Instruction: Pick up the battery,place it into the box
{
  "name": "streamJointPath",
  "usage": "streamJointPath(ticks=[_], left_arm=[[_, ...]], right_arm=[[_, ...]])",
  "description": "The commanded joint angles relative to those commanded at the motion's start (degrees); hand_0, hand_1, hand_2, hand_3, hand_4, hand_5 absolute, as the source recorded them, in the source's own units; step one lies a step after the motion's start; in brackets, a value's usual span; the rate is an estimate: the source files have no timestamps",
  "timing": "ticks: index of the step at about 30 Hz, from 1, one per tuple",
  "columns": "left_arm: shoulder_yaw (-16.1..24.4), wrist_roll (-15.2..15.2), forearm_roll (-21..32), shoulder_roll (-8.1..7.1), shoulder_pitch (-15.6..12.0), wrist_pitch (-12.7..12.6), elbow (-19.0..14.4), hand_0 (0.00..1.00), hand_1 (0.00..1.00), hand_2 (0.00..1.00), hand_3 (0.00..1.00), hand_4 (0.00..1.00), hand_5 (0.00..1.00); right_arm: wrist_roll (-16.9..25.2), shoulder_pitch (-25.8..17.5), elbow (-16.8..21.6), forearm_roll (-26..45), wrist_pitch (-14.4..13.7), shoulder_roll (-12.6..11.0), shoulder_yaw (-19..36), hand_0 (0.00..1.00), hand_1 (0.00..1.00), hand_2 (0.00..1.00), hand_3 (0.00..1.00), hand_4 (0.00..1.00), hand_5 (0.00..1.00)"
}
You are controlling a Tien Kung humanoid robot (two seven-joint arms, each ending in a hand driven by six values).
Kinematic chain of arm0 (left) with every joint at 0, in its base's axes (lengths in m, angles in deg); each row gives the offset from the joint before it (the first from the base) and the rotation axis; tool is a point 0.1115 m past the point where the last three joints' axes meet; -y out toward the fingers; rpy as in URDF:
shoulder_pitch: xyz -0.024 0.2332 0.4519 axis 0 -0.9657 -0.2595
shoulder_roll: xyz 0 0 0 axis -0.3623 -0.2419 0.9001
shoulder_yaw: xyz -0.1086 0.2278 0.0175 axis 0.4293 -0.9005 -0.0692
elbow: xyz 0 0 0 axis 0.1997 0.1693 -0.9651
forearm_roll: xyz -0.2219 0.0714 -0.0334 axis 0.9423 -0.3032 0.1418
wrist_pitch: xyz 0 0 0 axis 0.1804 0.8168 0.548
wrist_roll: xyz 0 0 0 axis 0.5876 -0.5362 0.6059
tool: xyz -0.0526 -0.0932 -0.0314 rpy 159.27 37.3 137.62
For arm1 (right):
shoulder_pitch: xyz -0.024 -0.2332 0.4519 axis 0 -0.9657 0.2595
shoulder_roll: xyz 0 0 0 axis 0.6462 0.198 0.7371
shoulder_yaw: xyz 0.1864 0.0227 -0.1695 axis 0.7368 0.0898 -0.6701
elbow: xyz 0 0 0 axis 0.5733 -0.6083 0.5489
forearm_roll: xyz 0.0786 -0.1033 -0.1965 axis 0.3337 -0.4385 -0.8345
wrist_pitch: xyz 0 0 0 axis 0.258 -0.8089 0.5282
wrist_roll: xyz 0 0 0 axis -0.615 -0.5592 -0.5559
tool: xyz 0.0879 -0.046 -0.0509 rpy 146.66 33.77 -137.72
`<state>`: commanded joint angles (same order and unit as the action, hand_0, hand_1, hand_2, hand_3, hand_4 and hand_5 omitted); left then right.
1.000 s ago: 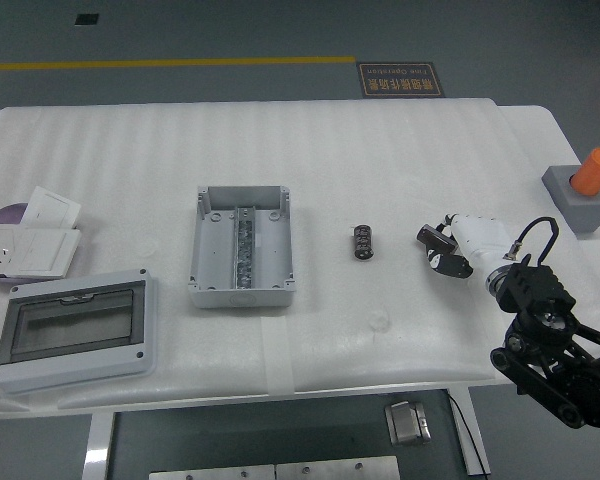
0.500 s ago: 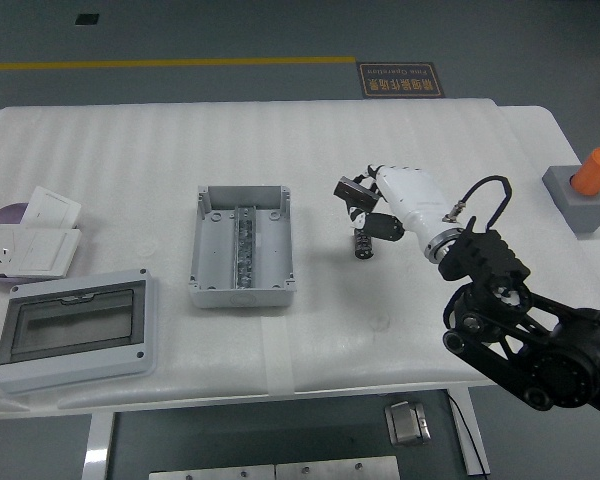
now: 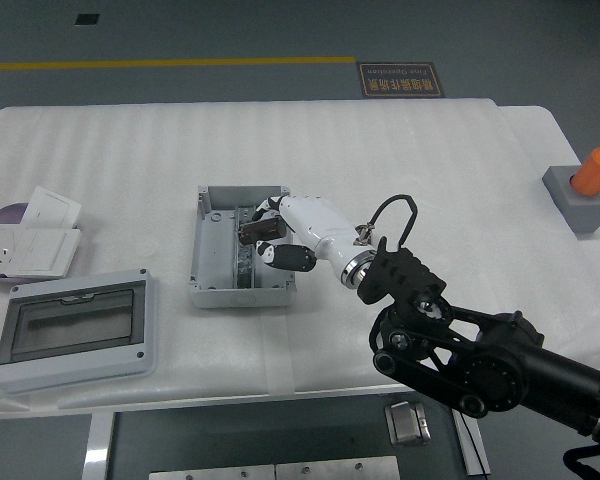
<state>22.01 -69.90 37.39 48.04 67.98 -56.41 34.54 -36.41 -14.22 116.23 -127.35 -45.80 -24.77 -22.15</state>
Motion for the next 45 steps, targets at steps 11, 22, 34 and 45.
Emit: streamJointPath(ticks=[11,22,34,45], left_arm=[[0.14,-0.01,0.01,0.04,0.06,-0.06,0.0,0.632,0.654,0.515,0.596,0.54,0.464],[0.52,0.01,-0.13,0.15,0.08,-0.1,-0.01,0.632,0.653,0.514,0.595,0.539,0.462],[0.65,0.03,-0.22,0.15,0.34,-0.14,-0.01,0.632,0.653,0.513,0.594,0.534,0.461],[0.51,0.05,-0.37,0.18,0.34,-0.12,-0.09,0.631,0.653,0.513,0.594,0.532,0.459]], right_arm=[[0.22,-0.64,-1.11,0.71,0.02,-0.44,0.25,0.998,0.965,0.985,0.991,0.764,0.53],[-0.04,-1.54,-4.29,-0.38,0.5,-6.32,6.4,0.998,0.968,0.983,0.998,0.787,0.541],[0.04,1.75,-9.47,3.05,8.81,-12.61,-1.66,0.988,0.892,0.916,0.987,0.788,0.543],[1.18,3.75,-10.95,3.66,9.37,-12.24,-4.41,0.973,0.865,0.876,0.969,0.917,0.733]])
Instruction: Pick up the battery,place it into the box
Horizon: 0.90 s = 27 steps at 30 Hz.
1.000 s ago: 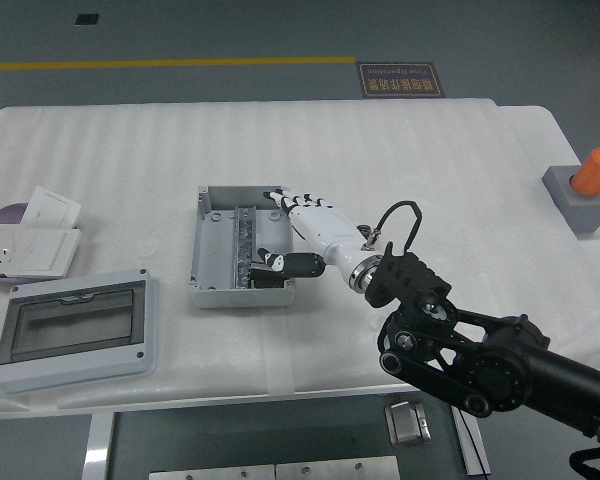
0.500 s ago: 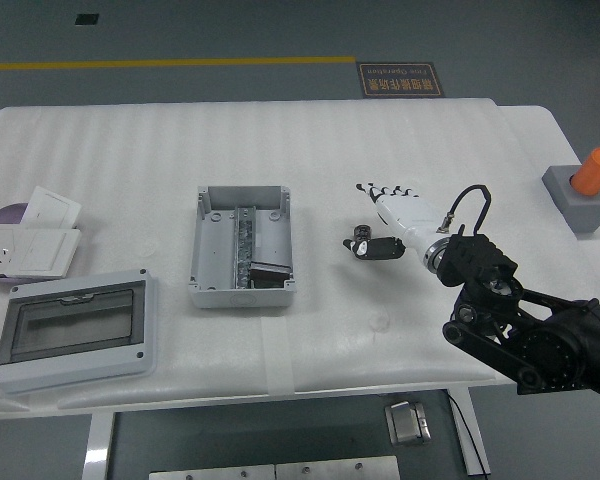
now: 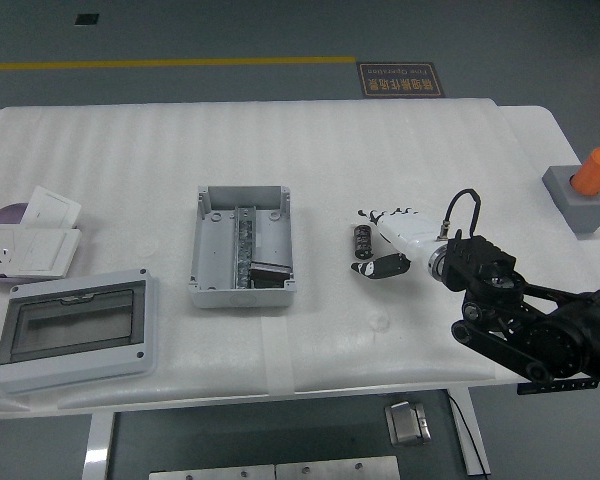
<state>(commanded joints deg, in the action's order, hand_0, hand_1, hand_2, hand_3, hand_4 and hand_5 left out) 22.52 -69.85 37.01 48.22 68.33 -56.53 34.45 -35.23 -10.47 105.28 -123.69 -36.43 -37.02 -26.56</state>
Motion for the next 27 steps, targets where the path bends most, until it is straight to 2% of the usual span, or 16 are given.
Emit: streamJointPath(ticks=[9,10,15,16,21,22,27], left_arm=[[0.23,0.02,-0.43,-0.07,0.11,0.03,-0.12,0.631,0.653,0.513,0.594,0.53,0.459],[0.29,0.03,-0.5,-0.08,0.13,0.03,-0.14,0.631,0.653,0.513,0.595,0.528,0.456],[0.51,0.05,-0.74,-0.08,0.24,0.03,-0.21,0.631,0.653,0.513,0.595,0.528,0.456],[0.56,0.04,-0.8,-0.08,0.26,0.03,-0.23,0.63,0.653,0.513,0.595,0.527,0.457],[0.84,0.02,-1.11,-0.06,0.3,0.02,-0.33,0.63,0.653,0.513,0.595,0.527,0.457],[0.88,0.02,-1.14,-0.05,0.3,0.01,-0.34,0.63,0.653,0.513,0.595,0.526,0.459],[1.13,0.02,-1.38,0.0,0.3,-0.02,-0.45,0.63,0.653,0.513,0.595,0.526,0.459]], right_arm=[[0.84,0.72,-1.97,0.64,-1.27,-0.26,-2.11,0.964,0.85,0.841,0.948,0.904,0.724],[0.95,0.76,-2.05,0.72,-1.5,-0.27,-2.31,0.936,0.796,0.774,0.883,0.864,0.711],[1.47,0.86,-2.29,1.08,-2.68,-0.14,-2.8,0.936,0.796,0.774,0.883,0.864,0.711],[1.6,0.9,-2.35,1.17,-2.93,-0.1,-2.88,0.895,0.752,0.723,0.825,0.815,0.69],[2.08,1.01,-2.72,1.3,-3.87,-0.09,-3.34,0.895,0.752,0.723,0.825,0.815,0.69],[2.1,1.02,-2.77,1.32,-4.01,-0.12,-3.44,0.869,0.734,0.701,0.767,0.778,0.671],[2.25,1.0,-2.91,1.09,-5.04,-0.11,-3.86,0.869,0.734,0.701,0.767,0.778,0.671]])
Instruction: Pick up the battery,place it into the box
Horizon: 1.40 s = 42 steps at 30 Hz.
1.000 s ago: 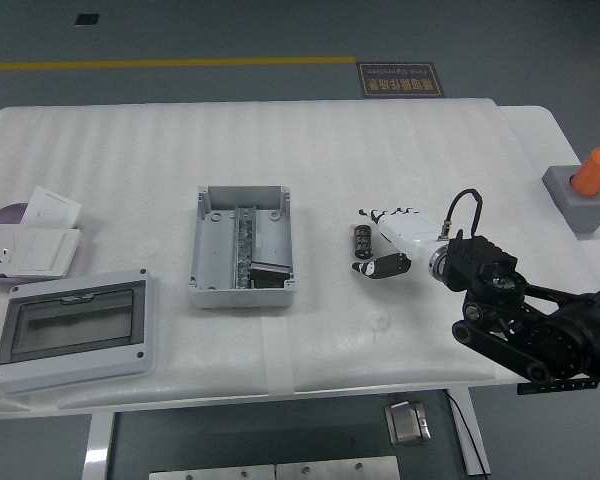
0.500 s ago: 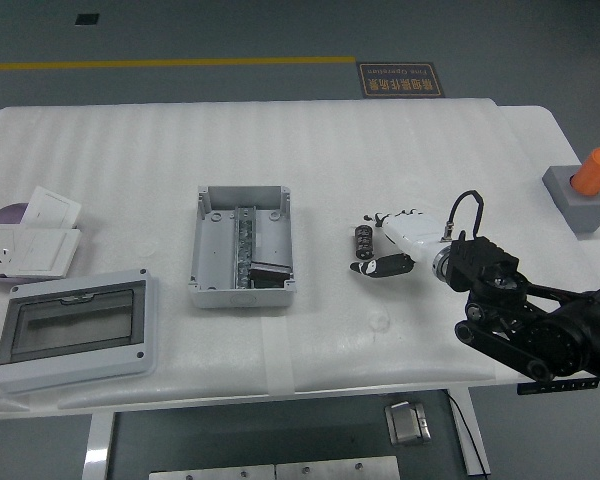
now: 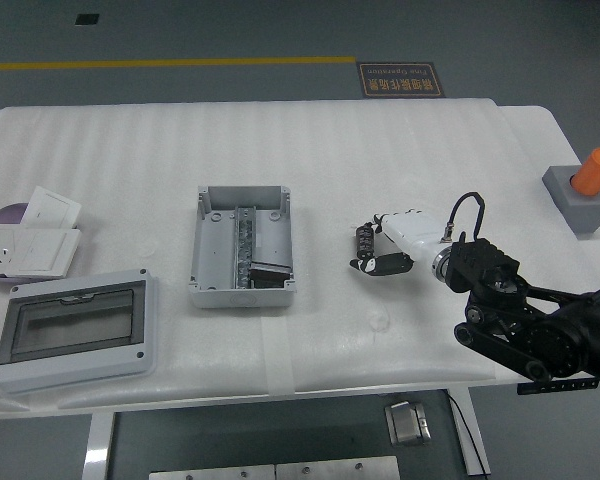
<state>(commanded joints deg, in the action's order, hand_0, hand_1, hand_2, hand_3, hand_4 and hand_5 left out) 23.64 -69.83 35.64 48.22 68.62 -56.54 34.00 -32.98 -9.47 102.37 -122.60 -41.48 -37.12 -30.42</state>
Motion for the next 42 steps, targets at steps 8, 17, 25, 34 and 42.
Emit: streamJointPath(ticks=[8,17,25,34,42], left_arm=[[0.5,0.05,-0.45,-0.02,0.07,-0.04,-0.15,0.63,0.653,0.513,0.595,0.525,0.461],[1.01,0.15,-0.88,0.02,0.18,-0.14,-0.3,0.63,0.653,0.513,0.595,0.525,0.462],[1.01,0.28,-0.68,0.07,0.13,-0.43,-0.26,0.629,0.653,0.513,0.597,0.525,0.465],[0.53,0.35,-0.18,0.06,0.0,-0.58,-0.09,0.628,0.652,0.514,0.596,0.525,0.466],[-0.31,0.38,0.58,0.0,-0.13,-0.62,0.12,0.628,0.653,0.514,0.597,0.524,0.466]], right_arm=[[0.63,0.0,-0.28,-0.05,-0.93,0.06,-1.11,0.83,0.699,0.641,0.683,0.603,0.535],[1.14,0.02,-0.05,-1.02,-1.37,0.28,-2.1,0.814,0.681,0.619,0.677,0.552,0.502],[0.81,-0.03,2.8,-2.56,-1.8,-0.14,0.78,0.797,0.675,0.607,0.671,0.54,0.498],[-0.66,-0.72,10.81,-3.76,-2.99,1.5,6.53,0.795,0.674,0.607,0.669,0.543,0.504],[-1.01,-1.92,16.39,-4.71,-4.3,6.51,8.03,0.795,0.675,0.605,0.669,0.549,0.513]])
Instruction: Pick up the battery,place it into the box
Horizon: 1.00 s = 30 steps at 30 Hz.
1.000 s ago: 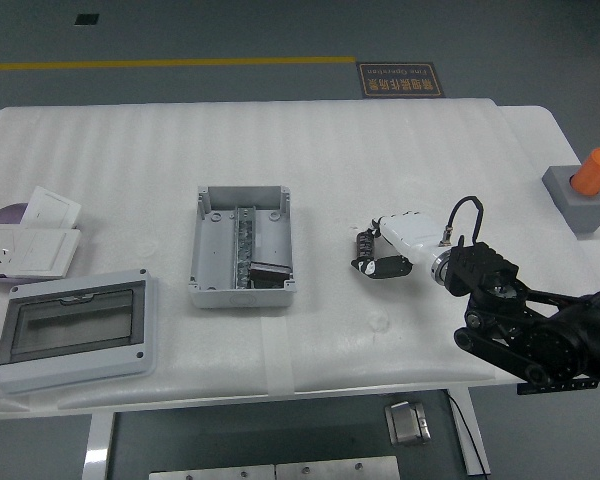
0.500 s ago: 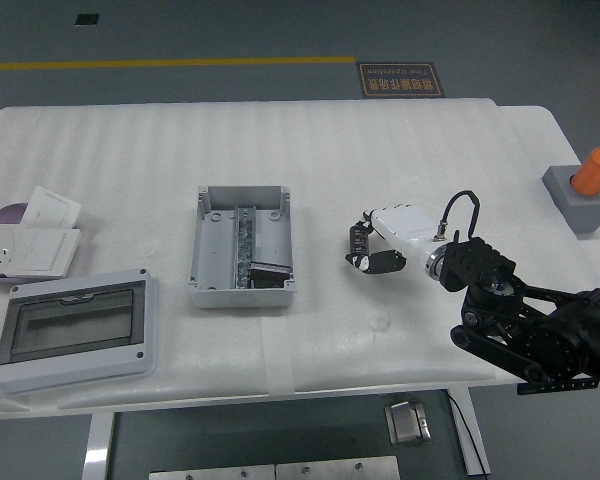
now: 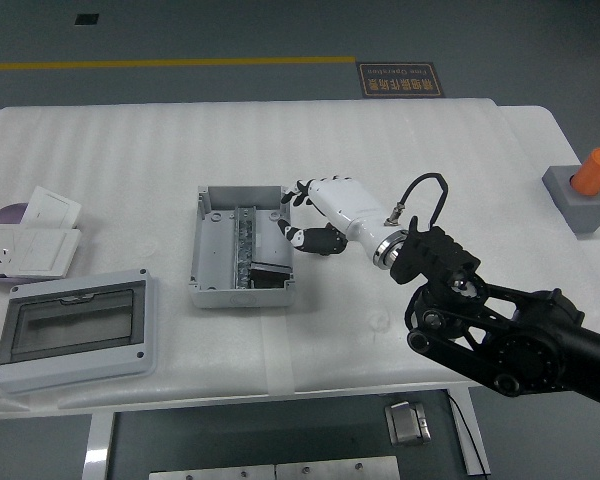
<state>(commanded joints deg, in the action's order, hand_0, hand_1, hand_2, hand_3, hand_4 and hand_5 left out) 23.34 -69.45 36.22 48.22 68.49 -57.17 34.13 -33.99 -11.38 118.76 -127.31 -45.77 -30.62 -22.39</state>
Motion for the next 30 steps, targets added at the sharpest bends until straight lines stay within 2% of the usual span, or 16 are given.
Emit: streamJointPath(ticks=[4,10,12,13,18,19,24,25,30], left_arm=[[-0.11,0.01,0.06,-0.01,-0.01,0.02,0.0,0.628,0.653,0.513,0.597,0.524,0.466],[-0.57,-0.02,0.51,0.01,-0.22,0.06,0.12,0.628,0.653,0.513,0.597,0.524,0.466],[-0.62,-0.01,0.56,0.02,-0.21,0.07,0.15,0.628,0.653,0.513,0.597,0.524,0.466],[-0.59,-0.01,0.54,0.02,-0.17,0.07,0.15,0.628,0.652,0.512,0.596,0.524,0.466],[-0.4,0.02,0.4,-0.01,0.01,0.05,0.14,0.628,0.652,0.512,0.596,0.524,0.466],[-0.38,0.01,0.37,-0.01,0.03,0.05,0.14,0.628,0.651,0.512,0.596,0.524,0.467],[-0.43,-0.01,0.33,0.04,0.06,0.05,0.12,0.628,0.651,0.512,0.596,0.524,0.467],[-0.45,-0.02,0.34,0.04,0.06,0.05,0.11,0.628,0.652,0.512,0.596,0.522,0.466],[-0.56,-0.05,0.4,0.07,0.09,0.05,0.11,0.628,0.652,0.512,0.596,0.522,0.466]], right_arm=[[-0.71,-0.4,-1.44,-1.55,0.62,1.02,0.63,0.794,0.675,0.608,0.67,0.551,0.518],[-2.01,-0.74,-4.16,-2.43,2.7,-0.35,2.75,0.793,0.673,0.613,0.675,0.554,0.522],[-2.7,-0.77,-5.05,-2.23,3.8,-0.71,3.26,0.793,0.673,0.613,0.675,0.554,0.522],[-3.1,-0.8,-5.55,-1.99,4.56,-0.83,3.37,0.814,0.703,0.672,0.736,0.597,0.543],[-4.37,-0.91,-7.28,-0.81,7.45,-0.82,2.97,0.814,0.703,0.672,0.736,0.597,0.543],[-4.51,-0.91,-7.62,-0.64,7.91,-0.72,2.84,0.893,0.771,0.792,0.95,0.829,0.607],[-4.67,-0.79,-9.94,0.04,9.51,-0.18,2.32,0.893,0.771,0.792,0.95,0.829,0.607],[-4.69,-0.76,-10.27,0.13,9.7,-0.17,2.28,0.958,0.849,0.884,0.998,0.932,0.643],[-4.84,-0.47,-11.22,0.22,10.5,-0.19,2.25,0.958,0.849,0.884,0.998,0.932,0.643]])
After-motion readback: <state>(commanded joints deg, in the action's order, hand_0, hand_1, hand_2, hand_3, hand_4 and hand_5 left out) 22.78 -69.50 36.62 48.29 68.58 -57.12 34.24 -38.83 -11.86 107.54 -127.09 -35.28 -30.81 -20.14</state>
